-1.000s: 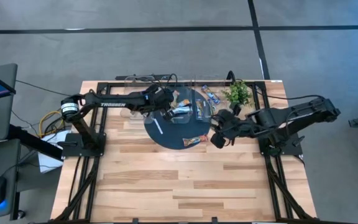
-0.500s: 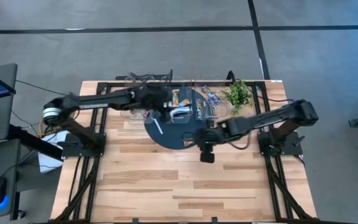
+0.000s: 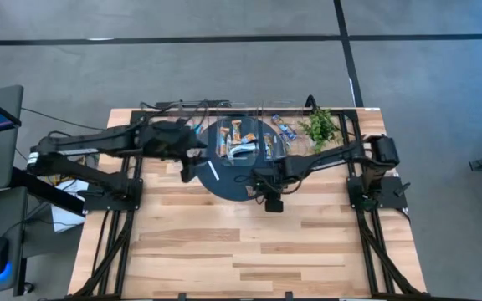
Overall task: Pick and place Granola Bars by type
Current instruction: Put the red granola bar into the left transparent bin
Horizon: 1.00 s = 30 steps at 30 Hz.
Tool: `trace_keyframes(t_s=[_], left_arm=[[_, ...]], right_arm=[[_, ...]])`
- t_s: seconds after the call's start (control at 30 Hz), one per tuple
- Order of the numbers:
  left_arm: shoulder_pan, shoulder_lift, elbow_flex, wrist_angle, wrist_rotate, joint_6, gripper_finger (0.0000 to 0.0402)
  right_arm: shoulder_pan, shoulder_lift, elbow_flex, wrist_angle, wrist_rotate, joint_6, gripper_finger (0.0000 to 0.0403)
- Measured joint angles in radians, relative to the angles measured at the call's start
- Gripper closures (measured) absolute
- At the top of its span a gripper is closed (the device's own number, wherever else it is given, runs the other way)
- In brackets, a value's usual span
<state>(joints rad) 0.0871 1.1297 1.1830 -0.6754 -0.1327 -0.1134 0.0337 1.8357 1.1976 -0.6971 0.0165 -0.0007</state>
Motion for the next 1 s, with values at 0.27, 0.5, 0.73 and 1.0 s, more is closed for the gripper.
trace_keyframes(t_s=[0.27, 0.5, 0.73, 1.0], left_arm=[[-0.142, -0.114, -0.001, -0.056, -0.163, -0.112, 0.0203], [-0.229, -0.144, -0.001, -0.11, -0.213, -0.188, 0.0203], [-0.279, -0.132, -0.001, -0.145, -0.249, -0.224, 0.0203], [-0.291, -0.128, -0.001, -0.179, -0.293, -0.224, 0.0203]], right_arm=[[-0.015, 0.02, 0.002, 0.021, 0.012, -0.019, 0.0283], [-0.023, 0.029, 0.002, 0.033, 0.037, -0.01, 0.0283], [-0.023, 0.009, 0.002, 0.029, 0.04, -0.008, 0.0283], [-0.016, -0.01, 0.003, 0.012, 0.097, -0.035, 0.0283]])
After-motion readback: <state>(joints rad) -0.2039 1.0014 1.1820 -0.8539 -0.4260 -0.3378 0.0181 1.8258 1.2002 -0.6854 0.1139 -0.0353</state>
